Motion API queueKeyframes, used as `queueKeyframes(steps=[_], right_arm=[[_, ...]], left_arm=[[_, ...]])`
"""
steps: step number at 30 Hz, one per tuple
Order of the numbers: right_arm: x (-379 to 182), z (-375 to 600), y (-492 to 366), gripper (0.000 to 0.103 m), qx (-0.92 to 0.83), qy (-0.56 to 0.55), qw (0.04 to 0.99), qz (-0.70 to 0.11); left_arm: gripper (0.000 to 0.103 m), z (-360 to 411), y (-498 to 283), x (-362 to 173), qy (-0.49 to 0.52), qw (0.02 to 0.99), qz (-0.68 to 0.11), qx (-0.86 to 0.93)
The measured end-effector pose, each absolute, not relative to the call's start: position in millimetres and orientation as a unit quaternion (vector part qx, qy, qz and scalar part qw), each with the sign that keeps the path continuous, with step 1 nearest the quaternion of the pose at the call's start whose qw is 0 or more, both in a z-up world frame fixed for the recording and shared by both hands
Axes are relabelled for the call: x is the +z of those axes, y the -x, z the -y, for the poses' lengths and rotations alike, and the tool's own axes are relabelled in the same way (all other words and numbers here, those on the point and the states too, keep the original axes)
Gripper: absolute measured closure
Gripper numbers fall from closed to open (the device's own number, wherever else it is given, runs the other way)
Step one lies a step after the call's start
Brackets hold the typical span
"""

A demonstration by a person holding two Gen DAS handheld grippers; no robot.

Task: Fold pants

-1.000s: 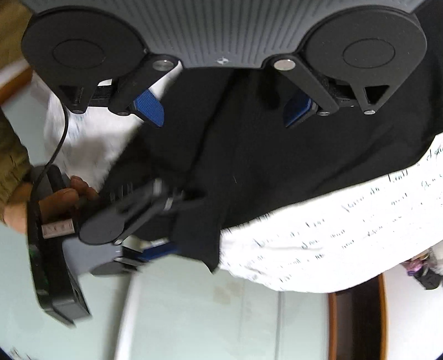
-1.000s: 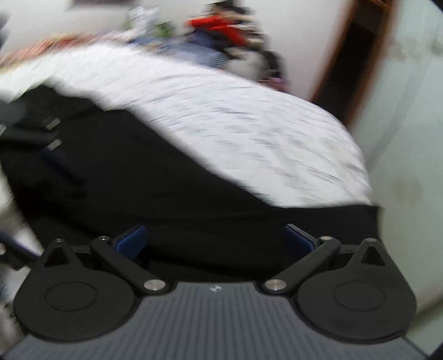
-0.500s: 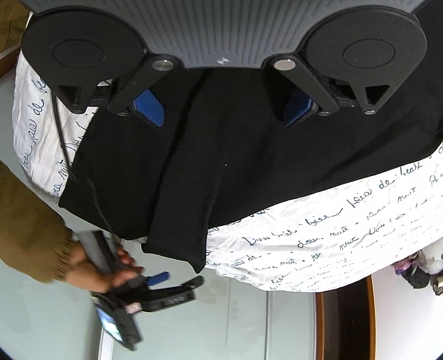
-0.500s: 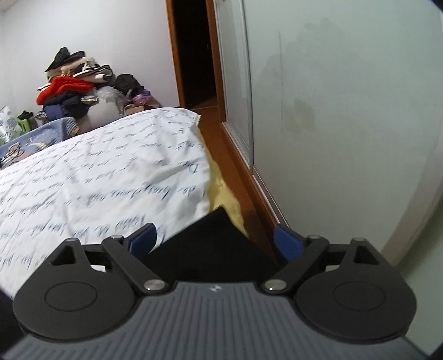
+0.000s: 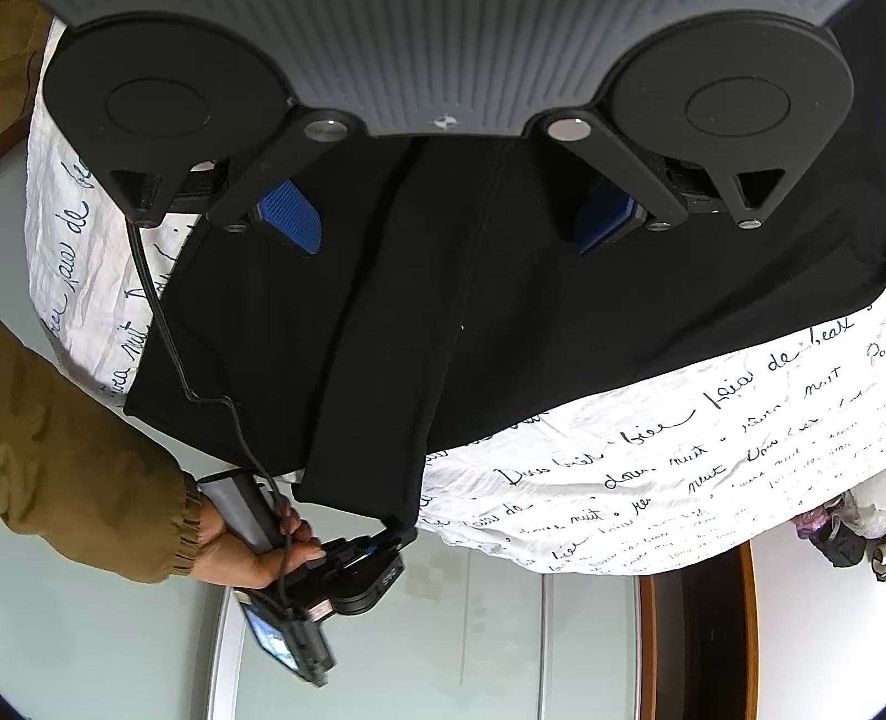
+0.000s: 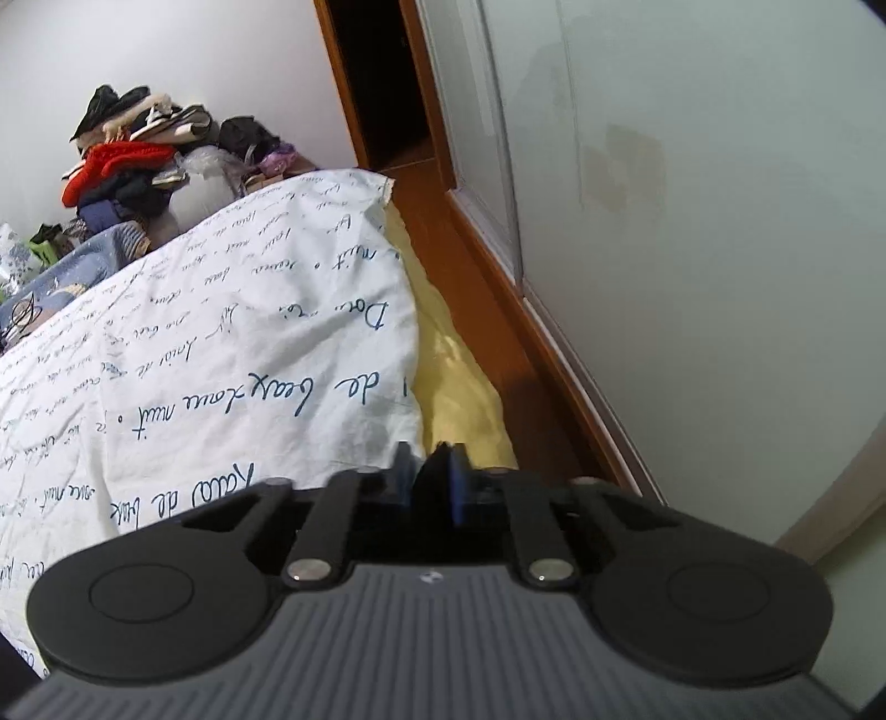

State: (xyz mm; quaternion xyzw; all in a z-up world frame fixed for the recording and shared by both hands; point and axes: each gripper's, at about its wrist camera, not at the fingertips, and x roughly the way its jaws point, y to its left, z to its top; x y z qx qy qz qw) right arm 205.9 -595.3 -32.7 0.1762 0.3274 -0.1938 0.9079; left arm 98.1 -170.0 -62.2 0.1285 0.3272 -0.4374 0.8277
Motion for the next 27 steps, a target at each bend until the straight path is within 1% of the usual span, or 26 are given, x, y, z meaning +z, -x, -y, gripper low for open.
queueKeyframes(steps=[7, 8, 10, 15, 16, 17, 18, 19, 20, 21, 23, 27], right_arm=[[3.1, 589.8, -157.3, 0.096, -0.213, -0.185, 0.925, -0.253], [10.3, 588.5, -147.5, 0.096, -0.213, -0.189, 0.928, -0.241], [24.7, 584.7, -128.3, 0.096, -0.215, -0.192, 0.933, -0.217], [61.0, 573.7, -78.8, 0.096, -0.218, -0.19, 0.943, -0.163], [67.5, 571.2, -70.2, 0.096, -0.217, -0.189, 0.945, -0.154], [73.7, 568.5, -62.2, 0.096, -0.217, -0.187, 0.947, -0.145], [79.1, 566.0, -54.6, 0.096, -0.216, -0.185, 0.949, -0.138], [83.6, 563.8, -48.3, 0.096, -0.214, -0.183, 0.95, -0.133], [87.0, 561.7, -42.9, 0.096, -0.215, -0.181, 0.951, -0.13], [89.8, 560.0, -38.1, 0.096, -0.217, -0.179, 0.951, -0.127], [93.0, 559.1, -30.1, 0.096, -0.219, -0.18, 0.951, -0.121], [91.8, 560.5, -15.7, 0.096, -0.226, -0.19, 0.949, -0.114]], left_arm=[[0.005, 167.5, -104.6, -59.1, -0.091, 0.824, -0.337, -0.446], [0.006, 167.9, -105.0, -59.0, -0.088, 0.825, -0.337, -0.445], [0.01, 169.9, -103.9, -58.3, -0.09, 0.827, -0.335, -0.443], [0.012, 175.9, -97.2, -54.7, -0.096, 0.83, -0.313, -0.453], [0.021, 177.6, -95.3, -53.5, -0.101, 0.83, -0.306, -0.454], [0.036, 180.2, -93.7, -52.6, -0.109, 0.829, -0.304, -0.457], [0.045, 183.3, -93.1, -51.9, -0.117, 0.826, -0.305, -0.459], [0.059, 186.0, -92.9, -51.9, -0.123, 0.823, -0.309, -0.461], [0.07, 188.0, -92.6, -52.1, -0.125, 0.821, -0.313, -0.46], [0.074, 189.0, -91.7, -51.7, -0.127, 0.822, -0.315, -0.458], [0.089, 189.6, -89.6, -49.3, -0.129, 0.826, -0.312, -0.452], [0.091, 185.6, -82.5, -41.3, -0.133, 0.837, -0.29, -0.445]])
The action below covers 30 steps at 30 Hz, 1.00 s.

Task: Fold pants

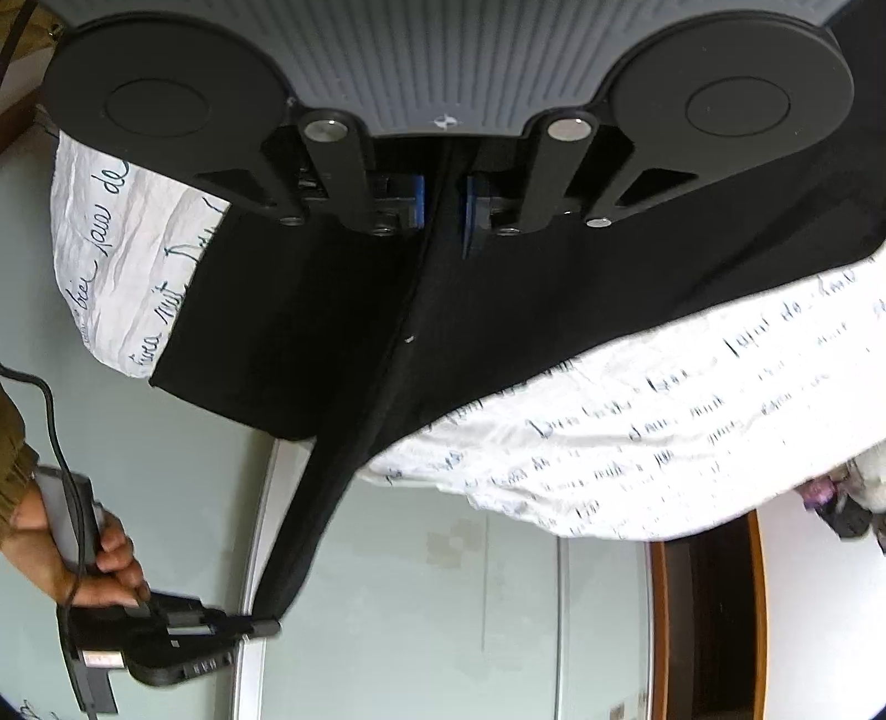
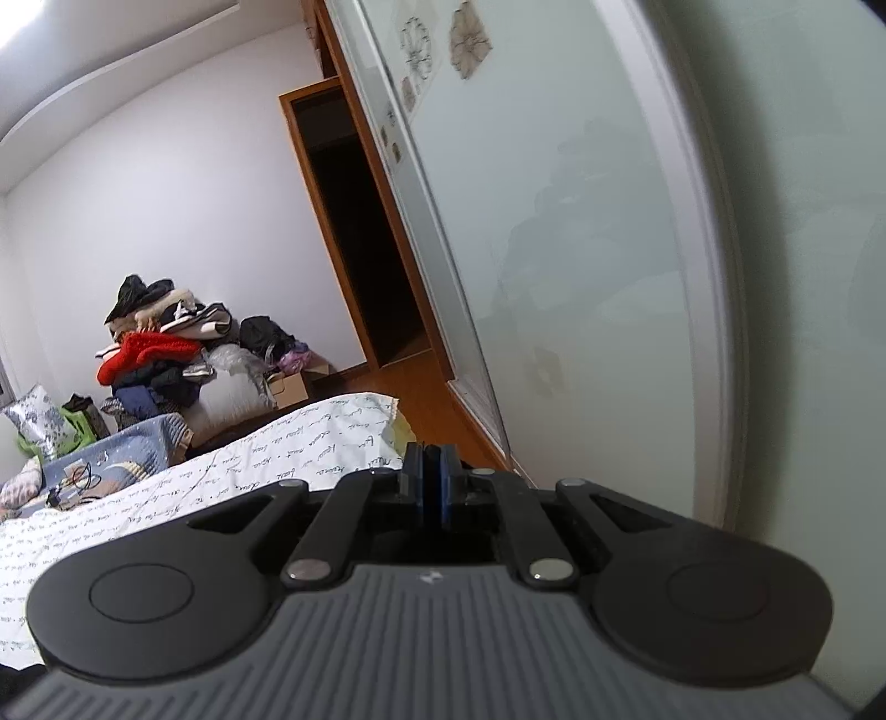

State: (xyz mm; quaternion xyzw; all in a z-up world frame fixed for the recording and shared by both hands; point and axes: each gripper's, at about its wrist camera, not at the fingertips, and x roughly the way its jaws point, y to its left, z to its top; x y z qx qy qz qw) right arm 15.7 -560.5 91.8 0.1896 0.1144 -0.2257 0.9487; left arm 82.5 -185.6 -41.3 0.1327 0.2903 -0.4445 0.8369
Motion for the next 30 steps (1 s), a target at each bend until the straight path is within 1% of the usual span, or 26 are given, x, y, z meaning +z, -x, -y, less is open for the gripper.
queueKeyframes(steps=[3, 6, 14, 21, 26, 30], right_arm=[[87.1, 564.7, -3.0, 0.096, -0.231, -0.205, 0.945, -0.108], [78.5, 568.3, 11.6, 0.096, -0.242, -0.219, 0.94, -0.105], [33.2, 584.1, 69.0, 0.096, -0.279, -0.297, 0.908, -0.095], [11.1, 579.4, 95.6, 0.096, -0.294, -0.313, 0.899, -0.092], [-8.5, 579.1, 105.4, 0.096, -0.307, -0.326, 0.888, -0.107], [-33.5, 577.2, 106.5, 0.096, -0.324, -0.329, 0.876, -0.14]], left_arm=[[0.091, 184.4, -78.2, -37.1, -0.147, 0.841, -0.276, -0.443], [0.091, 184.1, -76.0, -36.5, -0.15, 0.835, -0.279, -0.45], [0.091, 186.5, -65.2, -38.9, -0.162, 0.822, -0.284, -0.466], [0.091, 183.5, -58.8, -36.6, -0.166, 0.813, -0.291, -0.475], [0.092, 187.7, -46.7, -43.8, -0.205, 0.798, -0.289, -0.488], [0.092, 185.9, -41.0, -45.4, -0.213, 0.792, -0.285, -0.496]])
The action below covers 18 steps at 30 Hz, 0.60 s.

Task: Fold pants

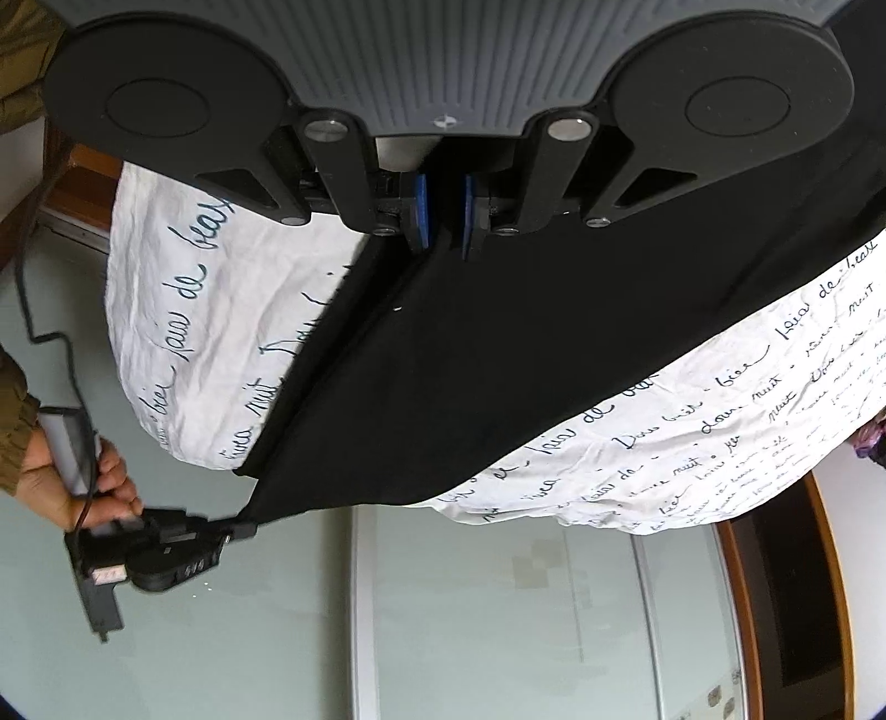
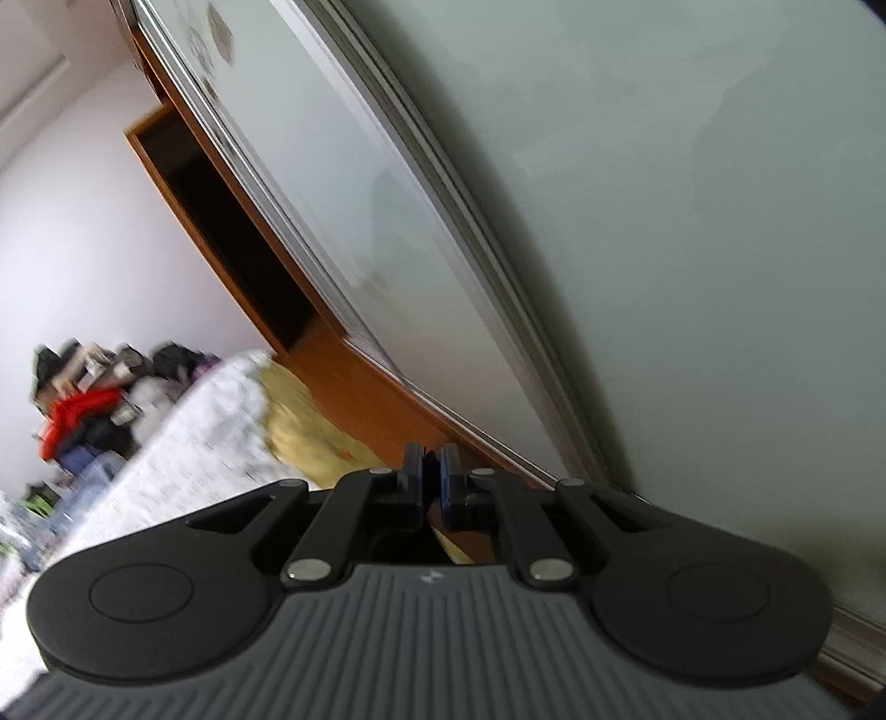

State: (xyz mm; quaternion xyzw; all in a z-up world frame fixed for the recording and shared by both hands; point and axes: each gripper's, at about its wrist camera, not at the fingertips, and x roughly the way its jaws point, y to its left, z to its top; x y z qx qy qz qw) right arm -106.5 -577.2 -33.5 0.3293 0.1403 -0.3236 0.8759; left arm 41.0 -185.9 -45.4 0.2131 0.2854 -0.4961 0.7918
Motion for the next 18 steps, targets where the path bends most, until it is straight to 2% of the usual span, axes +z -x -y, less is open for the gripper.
queueKeyframes(steps=[5, 14, 17, 18], right_arm=[[-59.0, 574.1, 111.4, 0.096, -0.328, -0.349, 0.863, -0.16], [-61.7, 565.3, 120.5, 0.096, -0.331, -0.344, 0.864, -0.159], [-71.3, 568.9, 118.6, 0.075, -0.356, -0.347, 0.847, -0.188], [-72.6, 567.5, 123.3, 0.073, -0.361, -0.351, 0.845, -0.179]], left_arm=[[0.092, 181.9, -36.8, -43.7, -0.214, 0.787, -0.284, -0.504], [0.092, 178.1, -36.4, -45.8, -0.21, 0.779, -0.292, -0.514], [0.091, 173.4, -36.1, -40.9, -0.201, 0.775, -0.3, -0.519], [0.091, 172.1, -35.3, -39.0, -0.2, 0.772, -0.3, -0.523]])
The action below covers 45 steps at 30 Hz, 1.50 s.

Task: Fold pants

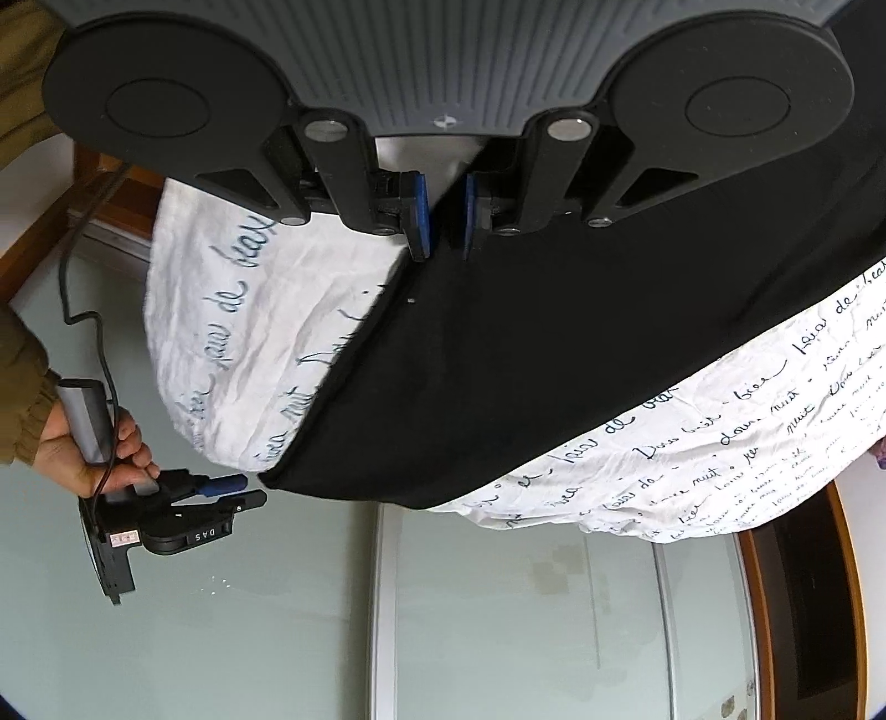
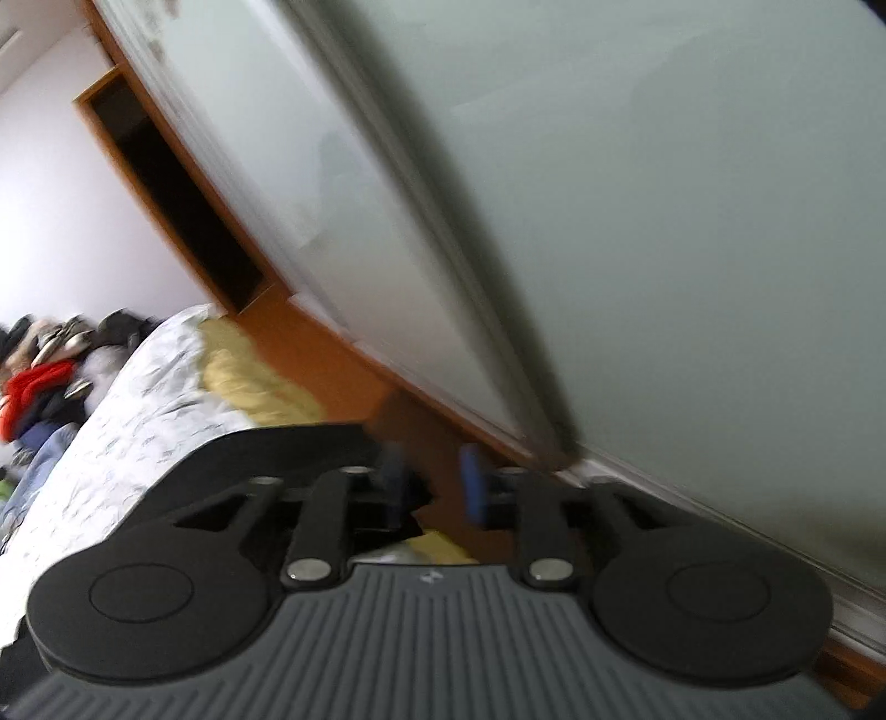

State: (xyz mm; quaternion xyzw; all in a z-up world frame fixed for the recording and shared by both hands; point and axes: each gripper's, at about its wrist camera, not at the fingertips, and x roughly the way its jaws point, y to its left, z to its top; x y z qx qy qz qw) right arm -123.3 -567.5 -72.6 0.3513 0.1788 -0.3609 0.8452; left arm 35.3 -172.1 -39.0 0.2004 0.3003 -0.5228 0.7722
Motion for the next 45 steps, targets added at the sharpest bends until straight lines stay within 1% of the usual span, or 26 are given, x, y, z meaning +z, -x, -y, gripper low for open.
queueKeyframes(steps=[4, 5, 6, 8, 10, 11, 12, 15, 16, 17, 18, 19, 20, 22, 23, 25, 26, 27, 30, 35, 39, 42, 45], right_arm=[[-72.1, 567.0, 139.7, 0.073, -0.313, -0.434, 0.835, -0.126], [-73.2, 566.8, 142.5, 0.069, -0.296, -0.459, 0.829, -0.115], [-74.6, 565.4, 143.8, 0.06, -0.282, -0.481, 0.823, -0.105], [-80.2, 561.9, 144.9, 0.056, -0.254, -0.521, 0.81, -0.094], [-87.3, 557.5, 142.7, 0.055, -0.242, -0.545, 0.797, -0.095], [-90.0, 555.3, 141.2, 0.051, -0.244, -0.552, 0.791, -0.098], [-93.2, 552.1, 140.9, 0.044, -0.244, -0.559, 0.786, -0.1], [-99.4, 548.1, 137.9, 0.04, -0.245, -0.573, 0.775, -0.105], [-100.6, 548.7, 135.5, 0.038, -0.245, -0.576, 0.773, -0.106], [-102.6, 549.7, 132.5, 0.036, -0.246, -0.577, 0.771, -0.106], [-105.2, 551.2, 129.6, 0.035, -0.247, -0.578, 0.77, -0.106], [-104.6, 552.2, 127.8, 0.035, -0.249, -0.577, 0.77, -0.106], [-105.3, 554.3, 125.5, 0.034, -0.253, -0.575, 0.771, -0.105], [-106.9, 559.4, 124.0, 0.034, -0.261, -0.572, 0.77, -0.106], [-107.9, 561.2, 122.9, 0.037, -0.264, -0.571, 0.77, -0.105], [-108.5, 562.7, 122.0, 0.054, -0.273, -0.562, 0.774, -0.109], [-108.6, 562.4, 121.5, 0.072, -0.276, -0.555, 0.777, -0.11], [-108.8, 562.1, 121.4, 0.086, -0.281, -0.548, 0.78, -0.115], [-111.0, 560.6, 124.0, 0.092, -0.286, -0.54, 0.783, -0.116], [-94.9, 553.0, 126.5, 0.093, -0.299, -0.499, 0.806, -0.106], [-87.9, 555.2, 124.7, 0.093, -0.305, -0.487, 0.811, -0.107], [-80.3, 551.3, 121.9, 0.093, -0.312, -0.464, 0.823, -0.103], [-59.1, 538.8, 115.0, 0.093, -0.318, -0.411, 0.849, -0.098]], left_arm=[[0.091, 169.8, -31.3, -33.6, -0.203, 0.773, -0.289, -0.527], [0.091, 170.0, -31.6, -32.7, -0.2, 0.774, -0.289, -0.527], [0.091, 170.1, -32.2, -32.0, -0.194, 0.775, -0.29, -0.526], [0.091, 171.0, -34.0, -31.2, -0.185, 0.779, -0.292, -0.522], [0.091, 171.1, -35.2, -30.3, -0.182, 0.785, -0.293, -0.515], [0.091, 170.5, -36.0, -29.6, -0.18, 0.788, -0.293, -0.511], [0.091, 169.4, -36.8, -28.5, -0.178, 0.79, -0.292, -0.509], [0.088, 165.5, -40.9, -24.9, -0.165, 0.796, -0.291, -0.504], [0.081, 164.0, -43.1, -24.3, -0.159, 0.798, -0.293, -0.502], [0.067, 162.9, -45.1, -24.0, -0.152, 0.802, -0.295, -0.497], [0.058, 161.5, -46.8, -23.7, -0.147, 0.807, -0.295, -0.49], [0.035, 159.4, -48.1, -23.4, -0.142, 0.814, -0.292, -0.482], [0.022, 157.2, -48.3, -22.8, -0.138, 0.823, -0.285, -0.472], [0.021, 154.0, -48.9, -21.7, -0.139, 0.834, -0.276, -0.456], [0.021, 152.9, -50.4, -21.4, -0.14, 0.835, -0.278, -0.453], [0.021, 148.8, -55.4, -20.8, -0.131, 0.837, -0.285, -0.448], [0.021, 147.2, -57.8, -21.0, -0.126, 0.838, -0.289, -0.445], [0.021, 145.5, -60.4, -21.7, -0.122, 0.839, -0.294, -0.442], [0.021, 140.7, -66.4, -23.6, -0.115, 0.844, -0.301, -0.428], [0.021, 134.1, -77.2, -26.6, -0.105, 0.852, -0.318, -0.401], [0.021, 140.0, -81.7, -43.2, -0.133, 0.815, -0.378, -0.419], [0.021, 139.8, -68.2, -40.9, -0.168, 0.822, -0.344, -0.422], [0.021, 131.7, -68.5, -30.5, -0.166, 0.834, -0.32, -0.417]])
